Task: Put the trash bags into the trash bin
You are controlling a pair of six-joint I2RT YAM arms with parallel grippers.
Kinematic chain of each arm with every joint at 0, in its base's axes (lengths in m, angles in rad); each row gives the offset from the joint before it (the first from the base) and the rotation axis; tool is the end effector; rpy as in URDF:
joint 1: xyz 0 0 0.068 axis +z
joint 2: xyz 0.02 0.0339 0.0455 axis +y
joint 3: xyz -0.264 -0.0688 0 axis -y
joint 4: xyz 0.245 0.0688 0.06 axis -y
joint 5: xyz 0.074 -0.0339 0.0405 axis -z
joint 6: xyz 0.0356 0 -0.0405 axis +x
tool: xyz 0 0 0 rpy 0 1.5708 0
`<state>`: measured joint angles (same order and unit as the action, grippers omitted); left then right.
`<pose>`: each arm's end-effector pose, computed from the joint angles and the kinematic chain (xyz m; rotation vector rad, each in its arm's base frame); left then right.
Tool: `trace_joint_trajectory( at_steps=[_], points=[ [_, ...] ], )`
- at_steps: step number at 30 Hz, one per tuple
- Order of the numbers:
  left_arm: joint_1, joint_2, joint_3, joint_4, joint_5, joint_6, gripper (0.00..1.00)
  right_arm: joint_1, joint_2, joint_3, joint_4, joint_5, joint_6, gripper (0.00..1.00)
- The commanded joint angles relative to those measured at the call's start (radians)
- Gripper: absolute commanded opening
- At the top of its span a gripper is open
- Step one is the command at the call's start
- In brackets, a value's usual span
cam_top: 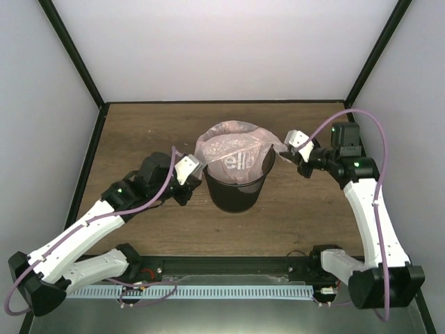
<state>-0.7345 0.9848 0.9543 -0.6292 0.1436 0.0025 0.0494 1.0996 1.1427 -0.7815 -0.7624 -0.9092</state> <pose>0.1502 -0.1425 0.3190 0.8963 2.0980 -0.5529 0.2146 0.0352 0.3521 -1.2791 1.6665 0.3726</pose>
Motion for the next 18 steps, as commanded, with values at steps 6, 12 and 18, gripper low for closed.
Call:
trace_joint_trajectory(
  at_steps=[6, 12, 18],
  points=[
    [-0.081, -0.045, -0.082, 0.066, 0.006, -0.083, 0.04, 0.007, -0.158, -0.137, -0.023, -0.077, -0.024, 0.01],
    [-0.162, -0.019, -0.111, 0.089, -0.005, -0.112, 0.04, 0.007, -0.219, -0.203, -0.065, -0.089, -0.103, 0.01],
    [-0.191, 0.009, -0.178, 0.177, -0.016, -0.169, 0.04, 0.007, -0.257, -0.334, -0.007, -0.066, -0.128, 0.01]
  ],
)
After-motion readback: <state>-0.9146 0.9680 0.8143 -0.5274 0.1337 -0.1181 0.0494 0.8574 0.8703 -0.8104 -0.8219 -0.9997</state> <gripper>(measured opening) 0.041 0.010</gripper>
